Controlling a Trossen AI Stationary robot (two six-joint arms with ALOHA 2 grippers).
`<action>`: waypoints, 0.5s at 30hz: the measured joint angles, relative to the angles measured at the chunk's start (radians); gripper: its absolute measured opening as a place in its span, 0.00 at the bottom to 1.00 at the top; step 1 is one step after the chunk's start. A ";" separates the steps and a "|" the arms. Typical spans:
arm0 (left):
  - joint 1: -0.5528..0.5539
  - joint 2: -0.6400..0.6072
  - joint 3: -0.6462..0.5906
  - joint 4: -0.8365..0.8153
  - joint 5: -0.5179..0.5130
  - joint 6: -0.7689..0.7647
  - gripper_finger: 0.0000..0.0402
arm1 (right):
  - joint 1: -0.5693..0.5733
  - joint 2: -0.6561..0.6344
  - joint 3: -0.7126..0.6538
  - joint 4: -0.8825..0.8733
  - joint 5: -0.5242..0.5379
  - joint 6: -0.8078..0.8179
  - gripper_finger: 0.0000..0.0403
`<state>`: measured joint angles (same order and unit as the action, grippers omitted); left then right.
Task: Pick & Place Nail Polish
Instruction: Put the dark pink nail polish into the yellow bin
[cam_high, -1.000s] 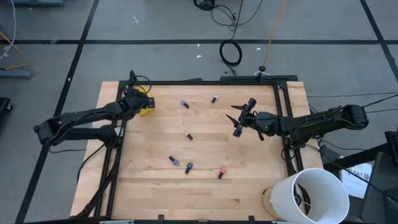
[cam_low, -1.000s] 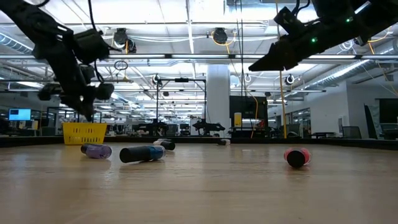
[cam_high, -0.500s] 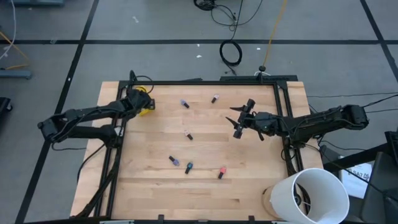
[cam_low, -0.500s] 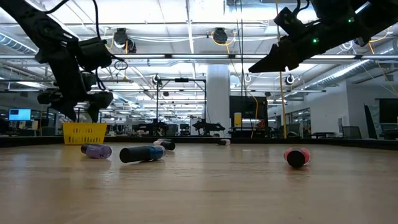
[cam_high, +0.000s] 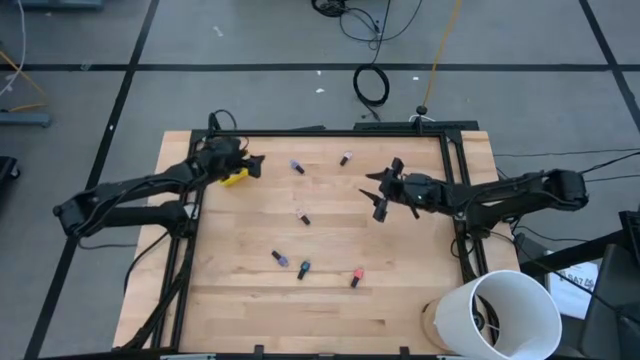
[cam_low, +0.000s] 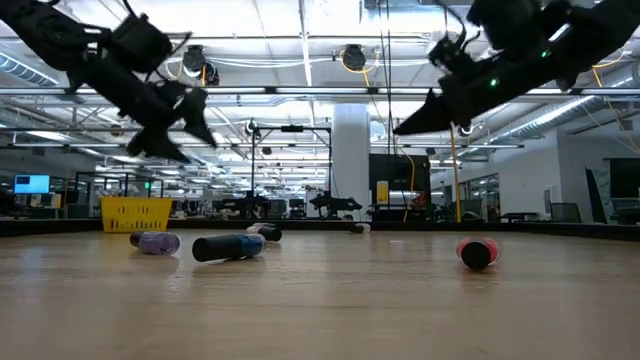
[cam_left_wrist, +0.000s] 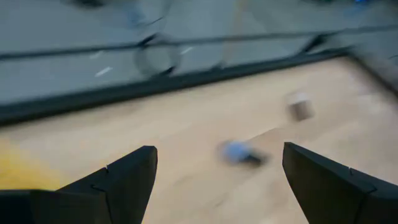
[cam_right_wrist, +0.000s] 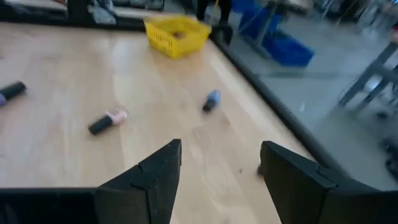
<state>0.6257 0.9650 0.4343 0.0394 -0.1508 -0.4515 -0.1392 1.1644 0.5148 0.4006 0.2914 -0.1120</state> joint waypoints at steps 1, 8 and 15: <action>-0.010 -0.006 0.000 0.043 0.027 0.008 0.85 | -0.026 0.015 0.000 -0.001 -0.020 0.016 0.52; -0.115 -0.020 0.000 0.287 0.110 0.065 0.85 | -0.199 0.196 0.064 0.007 -0.188 0.075 0.52; -0.201 -0.016 0.000 0.348 0.101 0.179 0.85 | -0.180 0.304 0.105 0.003 -0.533 -0.023 0.52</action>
<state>0.4244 0.9489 0.4343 0.3872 -0.0501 -0.2722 -0.3192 1.4685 0.6195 0.4040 -0.2419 -0.1353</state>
